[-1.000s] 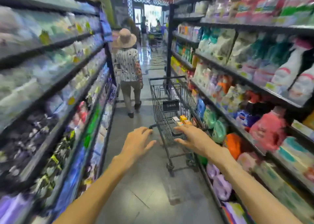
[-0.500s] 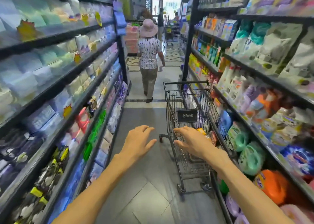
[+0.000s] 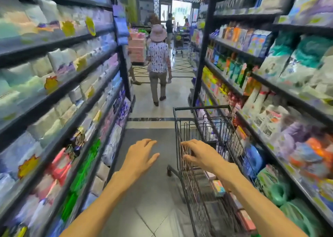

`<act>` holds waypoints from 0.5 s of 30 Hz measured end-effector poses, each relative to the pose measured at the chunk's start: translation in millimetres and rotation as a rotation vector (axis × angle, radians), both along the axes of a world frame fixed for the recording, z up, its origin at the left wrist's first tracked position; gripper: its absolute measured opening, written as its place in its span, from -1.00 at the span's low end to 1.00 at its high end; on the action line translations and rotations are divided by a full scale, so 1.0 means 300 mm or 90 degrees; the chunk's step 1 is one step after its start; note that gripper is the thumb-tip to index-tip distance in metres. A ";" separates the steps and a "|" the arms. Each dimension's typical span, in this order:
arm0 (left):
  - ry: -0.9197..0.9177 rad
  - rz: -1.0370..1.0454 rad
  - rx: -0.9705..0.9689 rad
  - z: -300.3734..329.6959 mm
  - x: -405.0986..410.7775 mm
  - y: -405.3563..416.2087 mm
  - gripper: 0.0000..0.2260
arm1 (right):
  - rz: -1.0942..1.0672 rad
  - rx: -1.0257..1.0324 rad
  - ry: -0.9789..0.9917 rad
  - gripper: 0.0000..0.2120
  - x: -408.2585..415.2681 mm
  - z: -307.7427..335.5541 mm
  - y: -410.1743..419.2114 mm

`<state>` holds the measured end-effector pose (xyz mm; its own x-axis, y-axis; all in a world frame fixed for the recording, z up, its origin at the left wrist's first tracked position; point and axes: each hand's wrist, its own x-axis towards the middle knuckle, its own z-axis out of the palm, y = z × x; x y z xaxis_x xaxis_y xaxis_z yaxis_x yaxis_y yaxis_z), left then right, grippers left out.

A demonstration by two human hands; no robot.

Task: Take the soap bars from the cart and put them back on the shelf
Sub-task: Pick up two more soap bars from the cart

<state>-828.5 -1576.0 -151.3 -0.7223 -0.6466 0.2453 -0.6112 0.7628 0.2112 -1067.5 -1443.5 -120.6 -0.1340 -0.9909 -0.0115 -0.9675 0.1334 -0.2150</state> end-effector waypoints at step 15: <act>-0.043 -0.342 0.013 -0.005 -0.844 -0.695 -0.48 | -0.318 -0.025 -0.018 -0.43 -0.461 -0.007 -0.394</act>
